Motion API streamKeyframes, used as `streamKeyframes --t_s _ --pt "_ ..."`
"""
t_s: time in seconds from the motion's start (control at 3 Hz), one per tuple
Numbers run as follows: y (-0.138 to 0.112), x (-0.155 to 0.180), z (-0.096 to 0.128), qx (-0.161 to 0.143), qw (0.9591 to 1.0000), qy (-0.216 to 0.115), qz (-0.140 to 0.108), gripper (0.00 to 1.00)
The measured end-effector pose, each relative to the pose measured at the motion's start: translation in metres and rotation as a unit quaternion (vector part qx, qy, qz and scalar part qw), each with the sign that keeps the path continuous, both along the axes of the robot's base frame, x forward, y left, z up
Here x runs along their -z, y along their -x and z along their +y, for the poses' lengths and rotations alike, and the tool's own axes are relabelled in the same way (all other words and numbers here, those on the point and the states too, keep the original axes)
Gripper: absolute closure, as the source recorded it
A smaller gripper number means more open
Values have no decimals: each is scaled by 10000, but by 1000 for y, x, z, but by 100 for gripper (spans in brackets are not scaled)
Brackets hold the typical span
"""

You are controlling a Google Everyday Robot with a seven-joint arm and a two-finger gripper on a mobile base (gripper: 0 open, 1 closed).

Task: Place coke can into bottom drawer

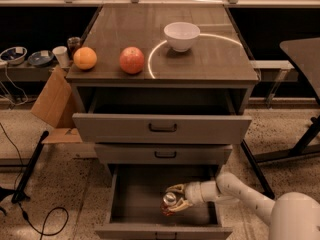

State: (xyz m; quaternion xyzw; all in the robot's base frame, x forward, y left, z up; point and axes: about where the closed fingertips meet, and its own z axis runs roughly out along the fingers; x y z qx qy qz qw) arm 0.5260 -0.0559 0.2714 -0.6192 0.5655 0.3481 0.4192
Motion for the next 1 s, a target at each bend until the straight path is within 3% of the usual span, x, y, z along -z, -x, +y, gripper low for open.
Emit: streamKeyframes --t_s 0.67,1.0 --pt "0 11 17 -418 9988 213 -130 100" --pt "2 21 24 -645 9969 444 -55 97"
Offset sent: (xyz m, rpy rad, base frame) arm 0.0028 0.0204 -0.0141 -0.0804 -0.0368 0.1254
